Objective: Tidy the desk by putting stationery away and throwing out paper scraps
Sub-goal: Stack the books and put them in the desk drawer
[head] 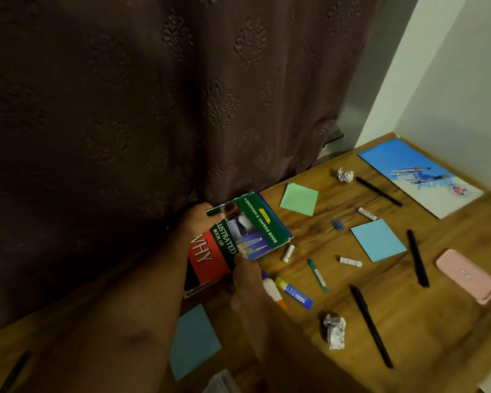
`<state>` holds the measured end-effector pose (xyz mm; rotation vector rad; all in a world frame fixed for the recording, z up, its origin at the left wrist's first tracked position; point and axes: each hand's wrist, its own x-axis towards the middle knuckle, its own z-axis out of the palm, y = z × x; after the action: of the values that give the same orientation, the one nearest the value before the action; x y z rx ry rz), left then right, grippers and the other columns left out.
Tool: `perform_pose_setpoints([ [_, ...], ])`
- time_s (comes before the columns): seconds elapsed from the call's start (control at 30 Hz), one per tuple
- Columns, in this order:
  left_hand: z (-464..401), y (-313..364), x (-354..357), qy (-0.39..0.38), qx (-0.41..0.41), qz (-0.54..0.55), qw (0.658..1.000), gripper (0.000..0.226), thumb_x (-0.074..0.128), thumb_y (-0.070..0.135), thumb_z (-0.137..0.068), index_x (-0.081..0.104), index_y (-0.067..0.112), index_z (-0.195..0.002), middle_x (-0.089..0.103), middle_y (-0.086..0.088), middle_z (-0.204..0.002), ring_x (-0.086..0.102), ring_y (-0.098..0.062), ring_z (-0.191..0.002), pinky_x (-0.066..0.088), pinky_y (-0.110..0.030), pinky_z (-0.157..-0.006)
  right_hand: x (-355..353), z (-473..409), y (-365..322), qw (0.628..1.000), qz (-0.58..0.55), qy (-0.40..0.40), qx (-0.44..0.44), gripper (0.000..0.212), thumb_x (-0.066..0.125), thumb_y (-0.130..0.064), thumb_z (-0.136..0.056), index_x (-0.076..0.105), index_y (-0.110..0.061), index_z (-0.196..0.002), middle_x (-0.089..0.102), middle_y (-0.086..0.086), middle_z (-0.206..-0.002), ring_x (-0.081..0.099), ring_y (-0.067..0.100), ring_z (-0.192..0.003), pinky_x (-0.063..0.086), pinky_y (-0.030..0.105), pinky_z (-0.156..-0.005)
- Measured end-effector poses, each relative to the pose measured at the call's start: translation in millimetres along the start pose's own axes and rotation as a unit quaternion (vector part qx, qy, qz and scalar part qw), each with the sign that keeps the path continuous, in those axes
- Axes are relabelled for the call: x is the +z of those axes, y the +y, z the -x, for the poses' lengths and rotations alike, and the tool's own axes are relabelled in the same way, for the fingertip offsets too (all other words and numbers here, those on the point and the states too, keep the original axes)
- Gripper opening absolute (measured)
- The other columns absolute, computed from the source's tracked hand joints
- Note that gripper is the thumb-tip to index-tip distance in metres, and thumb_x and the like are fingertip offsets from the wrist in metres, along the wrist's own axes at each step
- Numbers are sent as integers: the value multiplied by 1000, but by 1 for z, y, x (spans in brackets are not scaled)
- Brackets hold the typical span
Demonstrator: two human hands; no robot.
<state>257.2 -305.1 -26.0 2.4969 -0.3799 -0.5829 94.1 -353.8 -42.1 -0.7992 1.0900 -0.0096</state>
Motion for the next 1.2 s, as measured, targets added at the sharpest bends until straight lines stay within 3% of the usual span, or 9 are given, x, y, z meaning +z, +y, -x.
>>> perform_pose_setpoints([
  [0.13,-22,-6,7,10,19,-44,999,40,63,52,-82,68,18,-103,67,-13,-105,64,-30,-95,52,-37,-85,17,-10,1,999,-42,18,-23,32,58,-19,-83,53,-15,-113,69,14,-101,70,31,-91,57,47,-86],
  [0.33,-29,-17,21,18,15,-134,991,49,51,57,-88,62,20,-118,57,-15,-125,44,-36,-122,34,-38,-103,15,-18,-10,995,-85,42,-17,23,56,-10,-92,44,-15,-111,62,14,-106,62,24,-83,54,48,-89],
  [0.5,-34,-22,22,33,33,-117,992,46,54,58,-86,66,20,-107,63,-14,-116,50,-36,-114,39,-37,-97,16,-23,-9,995,-80,59,-28,25,59,-7,-90,45,-17,-107,60,7,-95,62,24,-85,55,45,-87],
  [0.67,-27,-23,14,37,22,-87,995,53,57,67,-73,67,24,-102,69,-6,-105,61,-31,-103,47,-38,-93,19,-22,-9,995,-12,85,-54,27,61,-5,-85,49,-13,-109,64,13,-106,65,30,-93,56,45,-87],
  [0.73,-25,-22,10,30,20,-39,999,48,69,55,-73,64,19,-104,69,-7,-105,63,-27,-97,49,-33,-88,17,-21,-10,995,-2,90,-48,27,59,-5,-86,49,-14,-110,64,12,-102,65,30,-94,55,43,-87],
  [0.9,-17,-18,3,18,12,7,1000,63,77,38,-78,55,4,-127,62,-16,-121,58,-32,-115,46,-32,-91,1,-18,-14,994,28,88,-57,14,55,-4,-92,47,-13,-100,56,11,-95,52,15,-70,43,24,-59],
  [1.0,-11,-19,-7,-30,26,40,998,20,73,33,-84,66,14,-81,66,-3,-79,67,-30,-90,47,-25,-67,-2,-11,-15,992,50,84,-79,19,57,-6,-92,55,-2,-111,60,15,-106,55,16,-71,41,17,-51],
  [1.07,-6,-17,-18,-46,46,48,997,24,70,40,-84,65,17,-79,67,-2,-80,67,-27,-85,51,-29,-73,-2,-7,-17,987,36,114,-110,25,57,-1,-89,54,2,-113,64,16,-108,60,27,-85,44,22,-62],
  [1.2,14,-6,-38,-45,71,57,995,31,69,40,-84,63,12,-97,67,-4,-88,65,-21,-83,52,-33,-77,4,17,-15,986,-37,88,-138,20,61,-8,-79,57,-6,-99,66,13,-88,67,34,-82,57,41,-71],
])
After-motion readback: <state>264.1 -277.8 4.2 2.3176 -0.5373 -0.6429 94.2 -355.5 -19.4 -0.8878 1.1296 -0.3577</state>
